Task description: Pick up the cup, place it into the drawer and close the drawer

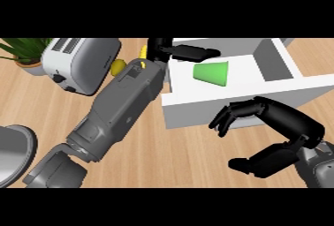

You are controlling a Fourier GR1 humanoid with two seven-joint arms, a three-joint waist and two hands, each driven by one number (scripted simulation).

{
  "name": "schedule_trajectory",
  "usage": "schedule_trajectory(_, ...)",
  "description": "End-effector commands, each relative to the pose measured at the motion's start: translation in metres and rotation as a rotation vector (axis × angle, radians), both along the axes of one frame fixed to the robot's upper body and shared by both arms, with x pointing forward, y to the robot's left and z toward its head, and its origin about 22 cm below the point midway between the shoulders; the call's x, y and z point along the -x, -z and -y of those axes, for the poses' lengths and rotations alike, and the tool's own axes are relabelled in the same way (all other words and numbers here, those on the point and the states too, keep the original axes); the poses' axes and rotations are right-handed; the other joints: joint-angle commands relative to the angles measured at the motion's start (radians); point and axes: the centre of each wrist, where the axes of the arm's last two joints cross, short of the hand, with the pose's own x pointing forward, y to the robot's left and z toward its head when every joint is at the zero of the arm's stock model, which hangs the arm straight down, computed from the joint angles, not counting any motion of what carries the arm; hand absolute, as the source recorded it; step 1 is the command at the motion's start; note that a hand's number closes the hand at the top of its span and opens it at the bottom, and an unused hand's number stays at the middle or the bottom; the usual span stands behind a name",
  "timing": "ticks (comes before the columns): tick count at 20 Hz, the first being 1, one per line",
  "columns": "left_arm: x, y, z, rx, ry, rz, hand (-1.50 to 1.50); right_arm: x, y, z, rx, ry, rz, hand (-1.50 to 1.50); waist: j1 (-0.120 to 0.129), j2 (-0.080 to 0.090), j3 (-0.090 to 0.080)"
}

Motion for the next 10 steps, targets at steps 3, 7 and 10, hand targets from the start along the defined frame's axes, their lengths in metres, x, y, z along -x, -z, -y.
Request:
schedule_trajectory(3, 0.003, 0.024, -0.012, 0.053, -0.029, -0.013, -1.50, 0.005, 0.017, -0.010, 0.242, 0.132, 0.111, -1.50, 0.076, -0.008, 0.001)
schedule_trajectory(7, 0.000, 0.022, -0.019, 0.105, -0.017, 0.010, -1.50, 0.002, 0.066, -0.015, 0.334, 0.199, 0.065, -1.50, 0.118, -0.015, 0.000)
schedule_trajectory(10, -0.001, 0.019, -0.027, 0.126, 0.003, 0.012, -1.50, -0.014, 0.103, -0.012, 0.422, 0.178, 0.021, -1.50, 0.142, -0.014, 0.001)
